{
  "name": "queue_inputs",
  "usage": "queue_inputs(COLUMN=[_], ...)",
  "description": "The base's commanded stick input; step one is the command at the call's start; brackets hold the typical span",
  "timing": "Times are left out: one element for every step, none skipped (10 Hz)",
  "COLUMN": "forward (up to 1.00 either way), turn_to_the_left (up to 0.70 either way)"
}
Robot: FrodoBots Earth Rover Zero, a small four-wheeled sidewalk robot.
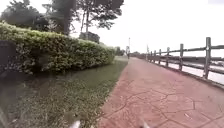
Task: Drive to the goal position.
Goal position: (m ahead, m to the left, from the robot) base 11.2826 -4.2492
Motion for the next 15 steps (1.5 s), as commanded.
queue_inputs(forward=[0.7,0.7,0.7,0.7,0.7,0.7,0.7,0.7,0.7,0.7,0.7,0.7,0.7,0.7,0.7], turn_to_the_left=[0.0,0.0,0.0,0.0,0.0,0.0,0.0,0.0,0.0,0.0,0.0,0.0,0.0,0.0,0.0])
